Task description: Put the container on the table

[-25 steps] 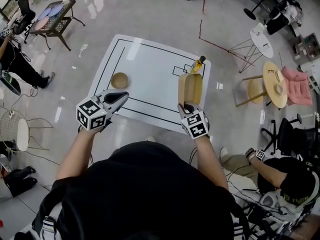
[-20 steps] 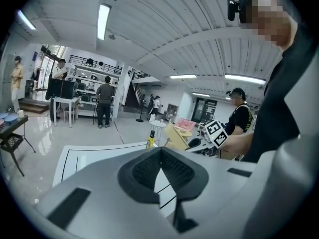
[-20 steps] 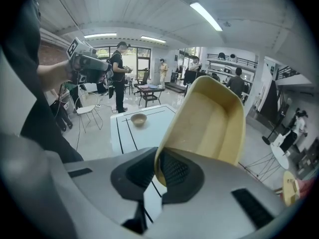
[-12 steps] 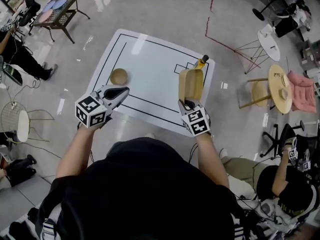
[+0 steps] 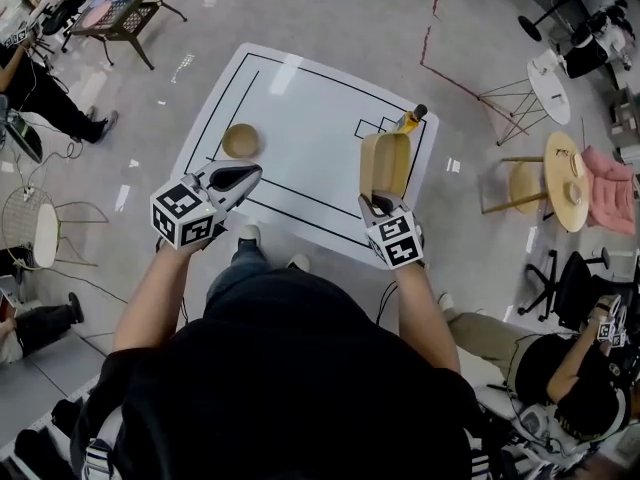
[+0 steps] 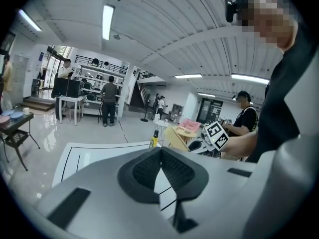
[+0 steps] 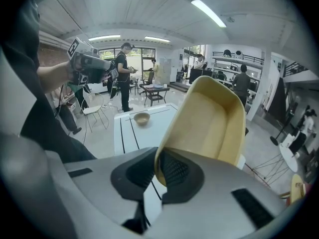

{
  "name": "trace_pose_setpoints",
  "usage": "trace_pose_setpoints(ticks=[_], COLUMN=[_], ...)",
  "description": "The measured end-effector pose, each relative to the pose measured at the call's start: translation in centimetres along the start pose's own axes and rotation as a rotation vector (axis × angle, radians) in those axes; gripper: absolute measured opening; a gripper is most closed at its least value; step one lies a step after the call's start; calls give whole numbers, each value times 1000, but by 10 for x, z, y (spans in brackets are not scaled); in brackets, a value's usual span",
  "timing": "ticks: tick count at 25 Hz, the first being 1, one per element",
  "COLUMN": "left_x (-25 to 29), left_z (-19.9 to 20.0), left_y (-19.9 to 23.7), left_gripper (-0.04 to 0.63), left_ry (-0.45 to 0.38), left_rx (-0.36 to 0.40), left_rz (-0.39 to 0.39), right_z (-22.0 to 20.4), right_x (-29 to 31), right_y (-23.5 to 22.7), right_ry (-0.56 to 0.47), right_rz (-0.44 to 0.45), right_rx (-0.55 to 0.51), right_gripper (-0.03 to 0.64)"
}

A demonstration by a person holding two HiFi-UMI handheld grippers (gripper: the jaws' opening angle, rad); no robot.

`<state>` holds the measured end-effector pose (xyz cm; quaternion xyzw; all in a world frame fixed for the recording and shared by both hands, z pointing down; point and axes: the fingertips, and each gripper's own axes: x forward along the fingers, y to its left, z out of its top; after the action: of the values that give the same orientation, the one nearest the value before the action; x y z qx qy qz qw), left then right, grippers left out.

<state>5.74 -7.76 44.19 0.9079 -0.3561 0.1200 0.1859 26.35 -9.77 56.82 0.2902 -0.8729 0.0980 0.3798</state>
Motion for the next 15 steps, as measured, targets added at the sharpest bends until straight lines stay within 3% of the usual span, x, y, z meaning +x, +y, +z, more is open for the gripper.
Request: trace_pose_setpoints(ticks=[15], left_x=[13], left_z=[-13], left_y=[41], left_gripper=[6], left_ry=[45], left_rx=[-10], left_rz=[-56], right_z=[1], right_x=[35], right_y=[8], right_ry=[59], right_rz=[6], right_rx=[36], right_gripper=[17])
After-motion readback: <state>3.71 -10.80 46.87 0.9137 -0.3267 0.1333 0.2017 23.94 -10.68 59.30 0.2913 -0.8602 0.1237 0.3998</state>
